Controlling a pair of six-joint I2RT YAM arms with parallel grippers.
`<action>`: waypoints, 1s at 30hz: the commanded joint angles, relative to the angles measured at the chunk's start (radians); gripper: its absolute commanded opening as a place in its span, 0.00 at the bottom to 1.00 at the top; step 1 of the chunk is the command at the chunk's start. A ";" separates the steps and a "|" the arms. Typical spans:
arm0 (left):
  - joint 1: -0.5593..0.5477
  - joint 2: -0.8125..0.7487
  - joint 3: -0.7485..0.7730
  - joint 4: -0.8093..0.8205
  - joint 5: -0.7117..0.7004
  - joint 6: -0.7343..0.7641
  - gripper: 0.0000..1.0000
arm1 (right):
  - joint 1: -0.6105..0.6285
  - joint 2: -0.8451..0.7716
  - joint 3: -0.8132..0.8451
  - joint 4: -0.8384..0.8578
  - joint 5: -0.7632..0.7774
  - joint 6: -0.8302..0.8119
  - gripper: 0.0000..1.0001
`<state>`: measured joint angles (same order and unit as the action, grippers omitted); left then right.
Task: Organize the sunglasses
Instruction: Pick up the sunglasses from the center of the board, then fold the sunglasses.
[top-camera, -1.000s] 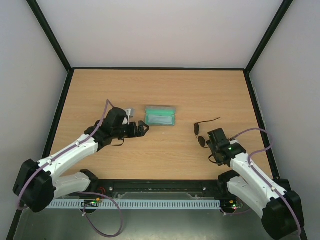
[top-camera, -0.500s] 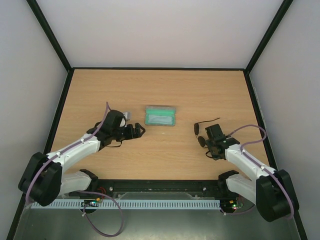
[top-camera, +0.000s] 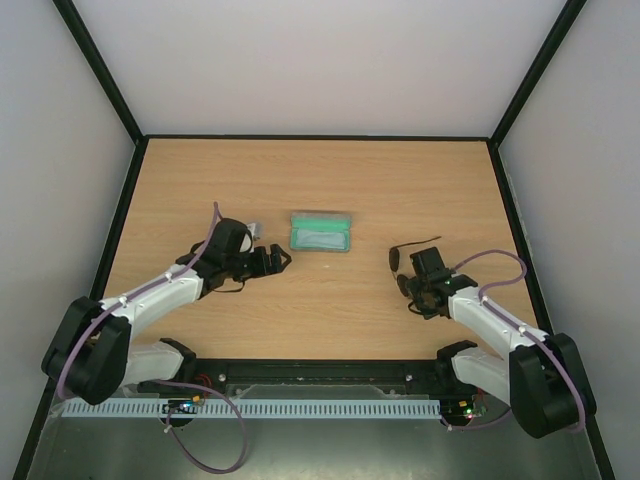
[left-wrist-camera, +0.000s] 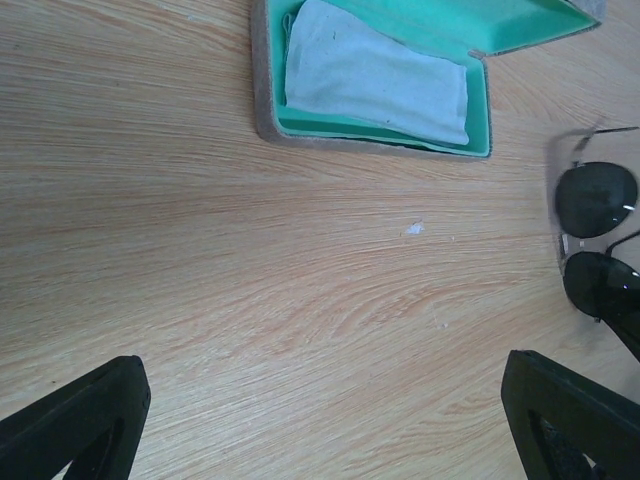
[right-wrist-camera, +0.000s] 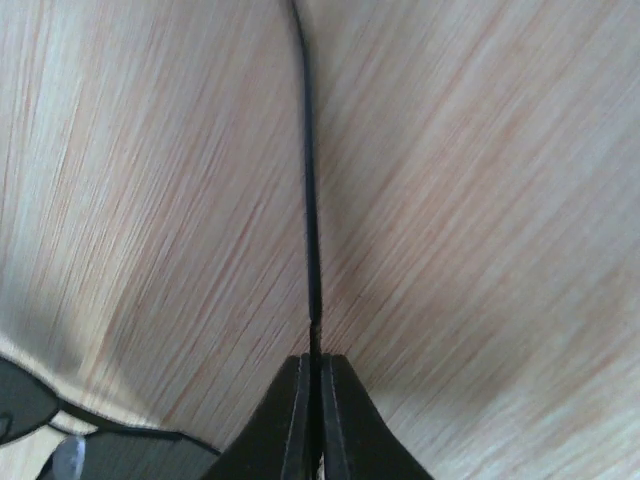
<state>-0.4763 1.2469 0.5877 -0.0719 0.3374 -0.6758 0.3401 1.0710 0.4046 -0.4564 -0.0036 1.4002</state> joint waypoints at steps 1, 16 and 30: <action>0.007 0.014 -0.009 0.010 0.014 0.015 0.99 | -0.003 -0.006 -0.002 -0.045 0.009 0.006 0.02; 0.008 -0.038 0.076 -0.092 -0.039 0.020 0.99 | 0.015 -0.007 0.535 -0.371 0.223 -0.463 0.01; 0.029 -0.144 0.331 -0.398 -0.181 0.033 0.99 | 0.411 0.131 0.676 -0.227 0.419 -0.783 0.01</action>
<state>-0.4557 1.1477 0.8268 -0.3325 0.2279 -0.6548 0.6453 1.1473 1.0302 -0.7345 0.3061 0.7349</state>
